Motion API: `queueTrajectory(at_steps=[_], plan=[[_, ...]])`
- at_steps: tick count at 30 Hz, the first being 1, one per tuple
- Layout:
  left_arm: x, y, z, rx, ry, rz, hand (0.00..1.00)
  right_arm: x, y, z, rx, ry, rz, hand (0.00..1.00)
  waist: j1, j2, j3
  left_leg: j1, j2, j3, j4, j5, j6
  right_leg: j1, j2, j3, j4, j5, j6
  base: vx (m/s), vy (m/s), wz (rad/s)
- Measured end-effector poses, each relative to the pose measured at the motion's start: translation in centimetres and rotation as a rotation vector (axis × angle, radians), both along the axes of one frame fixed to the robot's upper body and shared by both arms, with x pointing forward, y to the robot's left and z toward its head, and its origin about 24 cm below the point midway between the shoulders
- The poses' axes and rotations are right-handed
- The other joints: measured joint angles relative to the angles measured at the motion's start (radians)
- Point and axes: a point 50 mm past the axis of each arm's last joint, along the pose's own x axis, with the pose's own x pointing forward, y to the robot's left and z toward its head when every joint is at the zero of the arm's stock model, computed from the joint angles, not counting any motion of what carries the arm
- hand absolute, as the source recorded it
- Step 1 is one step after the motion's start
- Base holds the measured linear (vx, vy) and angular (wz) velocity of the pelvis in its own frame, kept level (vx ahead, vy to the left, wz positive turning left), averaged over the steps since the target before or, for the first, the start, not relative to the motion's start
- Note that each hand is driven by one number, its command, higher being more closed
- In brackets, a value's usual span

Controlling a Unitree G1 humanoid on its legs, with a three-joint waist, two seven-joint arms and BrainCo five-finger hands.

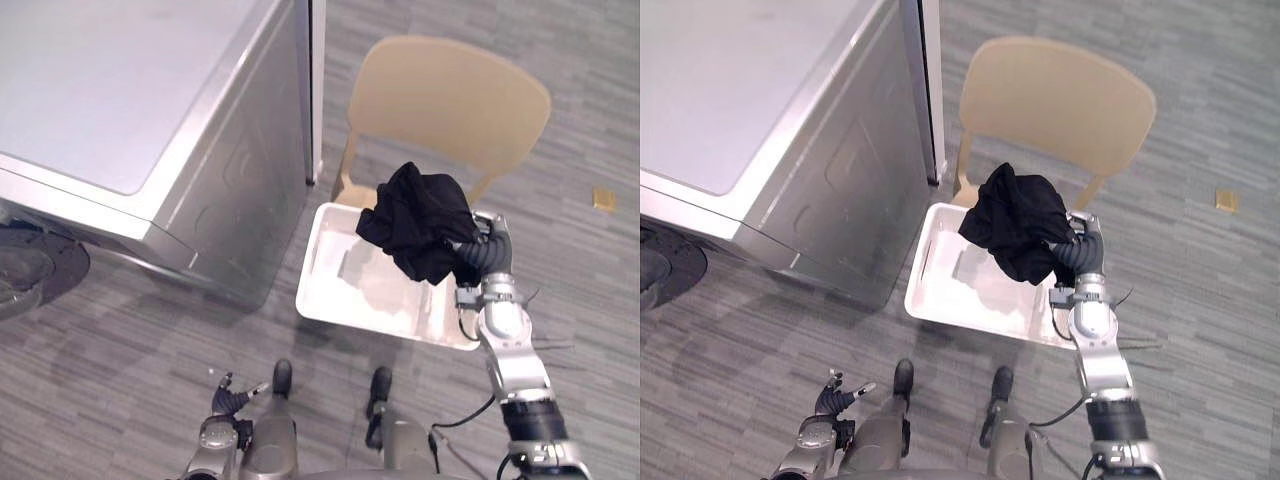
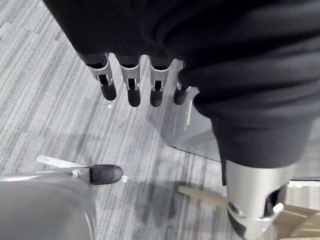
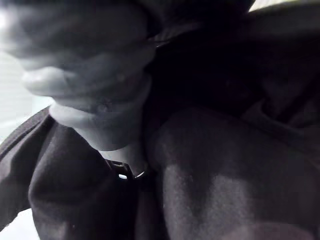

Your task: Pick up the laundry basket with both hands and put the clothes into the washing machine.

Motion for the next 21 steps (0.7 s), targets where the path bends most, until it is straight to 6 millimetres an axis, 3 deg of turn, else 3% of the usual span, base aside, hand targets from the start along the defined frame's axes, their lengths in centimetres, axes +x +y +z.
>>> queueTrajectory(at_steps=[4, 6, 8, 9, 10, 11, 12, 14, 16, 17, 18, 19, 20, 21], plan=[[-2.1, 0.4, -0.6, -0.012, 0.053, 0.032, 0.00, -1.4, 1.4, -1.2, 0.216, 0.000, 0.079, 1.00, 0.001, 0.010, -0.054, 0.052, 0.008, 0.009, 0.008, -0.036, -0.007, 0.052, 0.009, 0.006, -0.012, -0.002, 0.004, 0.01, 0.004, -0.07], [-2.7, 0.5, -0.9, -0.016, 0.071, 0.047, 0.00, -1.9, 2.2, -1.5, 0.291, 0.002, 0.120, 1.00, 0.000, 0.010, -0.054, 0.053, 0.002, 0.004, 0.046, -0.060, -0.007, 0.042, -0.005, 0.011, 0.053, -0.033, 0.012, -0.05, 0.021, 0.04], [-2.6, 0.5, -0.8, -0.017, 0.067, 0.056, 0.00, -2.6, 2.4, -1.7, 0.347, -0.007, 0.128, 1.00, -0.009, 0.010, -0.054, 0.012, -0.021, -0.039, 0.126, -0.085, 0.000, 0.004, -0.036, 0.055, 0.201, -0.103, 0.041, -0.10, -0.006, 0.71], [-2.4, 0.5, -0.8, -0.022, 0.054, 0.065, 0.00, -2.7, 2.5, -1.4, 0.362, -0.026, 0.135, 1.00, -0.030, 0.016, -0.054, -0.031, -0.027, -0.083, 0.170, -0.095, 0.009, -0.008, -0.040, 0.110, 0.263, -0.132, 0.078, -0.12, -0.063, 1.13], [-2.0, 0.5, -0.6, -0.027, 0.037, 0.079, 0.00, -2.8, 2.7, -1.0, 0.362, -0.048, 0.143, 1.00, -0.031, 0.018, -0.054, -0.056, -0.028, -0.106, 0.184, -0.096, 0.011, -0.034, -0.041, 0.173, 0.353, -0.183, 0.082, -0.12, -0.129, 1.50], [-1.3, 0.6, -0.1, -0.019, -0.003, 0.088, 0.00, -2.9, 2.9, -0.4, 0.367, -0.076, 0.155, 1.00, -0.034, 0.012, -0.055, -0.085, -0.041, -0.160, 0.217, -0.085, -0.004, -0.061, -0.031, 0.256, 0.539, -0.260, 0.059, -0.02, -0.137, 1.21], [-1.1, 0.6, 0.1, -0.015, -0.023, 0.096, 0.00, -2.9, 3.1, -0.2, 0.369, -0.086, 0.163, 1.00, -0.032, 0.007, -0.057, -0.100, -0.051, -0.177, 0.232, -0.082, -0.009, -0.057, -0.027, 0.283, 0.584, -0.274, 0.059, -0.04, -0.214, 1.20], [-0.5, 0.6, 0.9, -0.007, -0.091, 0.124, 0.00, -2.6, 4.3, 0.9, 0.370, -0.130, 0.220, 1.00, 0.004, -0.003, -0.064, -0.164, -0.072, -0.213, 0.295, -0.078, -0.018, -0.016, 0.002, 0.384, 0.573, -0.371, 0.044, -0.15, -0.312, 0.87], [0.2, -0.6, 1.7, -0.042, -0.163, 0.156, 0.00, -2.3, 5.4, 2.0, 0.366, -0.172, 0.272, 1.00, 0.035, 0.018, -0.065, -0.220, -0.055, -0.240, 0.303, -0.052, -0.053, 0.012, 0.029, 0.358, 0.470, -0.448, 0.024, -0.25, -0.291, 0.61], [0.6, -1.7, 1.9, -0.078, -0.194, 0.165, 0.00, -2.2, 5.6, 2.4, 0.355, -0.187, 0.291, 1.00, 0.035, 0.060, -0.062, -0.247, -0.026, -0.282, 0.281, -0.017, -0.058, 0.000, 0.063, 0.308, 0.459, -0.453, -0.002, -0.30, -0.260, 0.88], [0.8, -3.1, 2.3, -0.123, -0.224, 0.168, 0.00, -2.2, 5.4, 2.3, 0.340, -0.178, 0.290, 1.00, 0.023, 0.088, -0.063, -0.249, -0.012, -0.313, 0.195, 0.032, 0.040, -0.013, 0.092, 0.250, 0.470, -0.444, -0.034, -0.31, -0.263, 1.02], [1.0, -3.6, 2.5, -0.138, -0.239, 0.159, 0.00, -2.2, 5.3, 2.2, 0.332, -0.175, 0.288, 1.00, 0.023, 0.095, -0.060, -0.237, 0.005, -0.306, 0.145, 0.046, 0.101, -0.015, 0.102, 0.230, 0.470, -0.436, -0.046, -0.32, -0.277, 1.30], [1.7, -4.4, 3.1, -0.164, -0.276, 0.135, 0.00, -2.2, 4.7, 2.2, 0.310, -0.173, 0.277, 1.00, 0.017, 0.107, -0.050, -0.218, 0.057, -0.217, 0.056, -0.050, 0.200, -0.003, 0.106, 0.168, 0.422, -0.399, -0.075, -0.37, -0.259, 1.33], [2.5, -4.7, 4.0, -0.172, -0.327, 0.122, 0.00, -1.9, 4.1, 2.5, 0.286, -0.182, 0.256, 1.00, 0.001, 0.092, -0.037, -0.232, 0.051, -0.104, 0.098, -0.043, 0.145, 0.006, 0.074, 0.113, 0.375, -0.363, -0.094, -0.34, -0.245, 1.30]])
